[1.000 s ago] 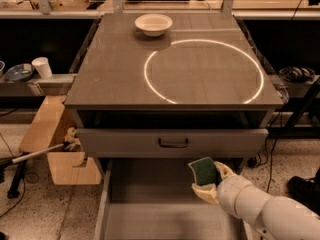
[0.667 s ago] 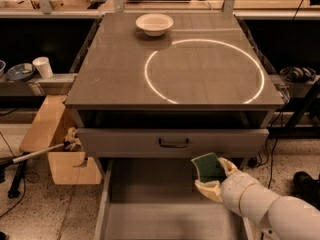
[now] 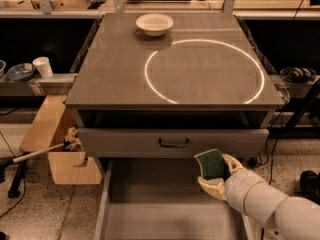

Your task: Pick sponge from middle drawer and place on counter

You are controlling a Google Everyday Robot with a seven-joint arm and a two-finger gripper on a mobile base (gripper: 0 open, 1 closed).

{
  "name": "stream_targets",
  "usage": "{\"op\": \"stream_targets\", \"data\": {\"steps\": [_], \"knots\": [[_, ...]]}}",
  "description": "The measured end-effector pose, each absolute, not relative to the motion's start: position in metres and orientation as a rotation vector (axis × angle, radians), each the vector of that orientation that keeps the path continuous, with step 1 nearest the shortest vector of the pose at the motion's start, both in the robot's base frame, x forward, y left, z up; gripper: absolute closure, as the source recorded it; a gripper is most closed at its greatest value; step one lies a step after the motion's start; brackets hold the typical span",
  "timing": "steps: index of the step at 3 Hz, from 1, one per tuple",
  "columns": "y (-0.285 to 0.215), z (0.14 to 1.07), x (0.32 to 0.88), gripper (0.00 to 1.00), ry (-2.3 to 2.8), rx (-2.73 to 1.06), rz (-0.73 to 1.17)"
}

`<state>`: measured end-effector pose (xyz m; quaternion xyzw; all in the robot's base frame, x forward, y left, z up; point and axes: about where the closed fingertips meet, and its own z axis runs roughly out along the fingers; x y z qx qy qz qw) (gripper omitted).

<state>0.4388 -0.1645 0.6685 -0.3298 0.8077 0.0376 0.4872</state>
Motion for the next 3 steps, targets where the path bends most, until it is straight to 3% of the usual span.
{"op": "stream_targets", "data": {"steps": [3], "knots": [[-0.169, 0.701, 0.452, 1.00, 1.908, -0.814, 0.023]]}}
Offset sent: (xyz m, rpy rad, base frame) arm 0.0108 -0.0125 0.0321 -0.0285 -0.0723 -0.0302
